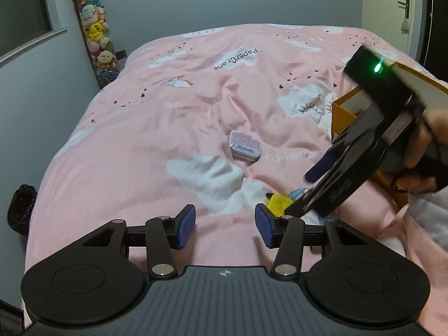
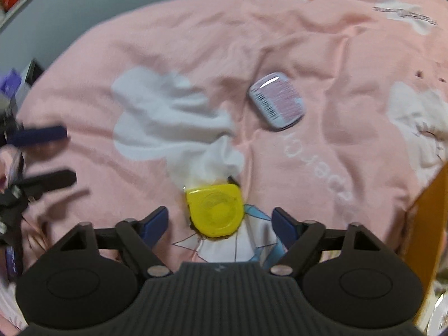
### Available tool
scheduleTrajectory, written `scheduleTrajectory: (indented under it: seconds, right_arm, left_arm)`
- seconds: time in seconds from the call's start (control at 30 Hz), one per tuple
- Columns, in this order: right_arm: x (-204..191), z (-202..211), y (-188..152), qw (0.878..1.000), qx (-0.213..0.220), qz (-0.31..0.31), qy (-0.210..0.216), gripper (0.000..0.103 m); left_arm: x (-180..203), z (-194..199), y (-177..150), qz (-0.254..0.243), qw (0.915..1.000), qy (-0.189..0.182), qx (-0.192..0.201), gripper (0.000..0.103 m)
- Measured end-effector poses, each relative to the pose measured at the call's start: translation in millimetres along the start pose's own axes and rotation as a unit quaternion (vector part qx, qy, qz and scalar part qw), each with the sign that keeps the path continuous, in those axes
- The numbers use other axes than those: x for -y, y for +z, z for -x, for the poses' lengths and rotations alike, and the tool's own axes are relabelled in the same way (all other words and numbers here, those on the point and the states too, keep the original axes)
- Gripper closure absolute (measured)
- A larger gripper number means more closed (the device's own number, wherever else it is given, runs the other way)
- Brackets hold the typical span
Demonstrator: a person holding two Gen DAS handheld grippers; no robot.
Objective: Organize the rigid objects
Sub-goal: 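Grasp the yellow round case with the right tool while the left tool grasps the pink tin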
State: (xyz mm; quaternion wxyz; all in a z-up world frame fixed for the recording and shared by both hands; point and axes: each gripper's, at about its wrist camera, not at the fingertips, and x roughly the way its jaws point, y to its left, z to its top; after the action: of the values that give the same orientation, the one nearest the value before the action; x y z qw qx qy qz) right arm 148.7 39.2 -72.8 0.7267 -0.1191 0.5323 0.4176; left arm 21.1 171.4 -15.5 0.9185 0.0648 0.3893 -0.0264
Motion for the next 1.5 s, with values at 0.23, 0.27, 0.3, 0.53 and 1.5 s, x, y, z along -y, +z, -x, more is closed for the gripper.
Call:
scheduleTrajectory:
  seconds: [0.23,0.27,0.3,0.53,1.5]
  right_arm:
    - [0.3,-28.5,11.8,0.999,-0.038,0.021,0.008,0.035]
    - [1.9,-31.7,13.3,0.999,-0.042,0.019,0.011,0.036]
    - [3.4,-34.6,14.8,0.999,-0.045,0.016,0.014,0.036]
    - [10.0,-50.9,17.2,0.998,-0.06,0.005,0.032,0.049]
    - [77.3,-12.2,26.8,0.995,-0.001,-0.05,-0.082,0.049]
  left_arm:
    - [-2.5,-14.5,9.9,-0.021,0.9994,-0.012,-0.023,0.042]
    - [-3.4,-16.5,11.8,-0.022,0.9992,-0.017,-0.028,0.041]
    - [-4.0,-19.2,13.2,-0.021,0.999,-0.021,-0.033,0.041]
    - [-4.0,-32.8,26.1,-0.039,0.9974,-0.033,-0.051,0.041]
    - [35.7,-166.3,96.4,-0.21,0.971,-0.056,-0.098,0.024]
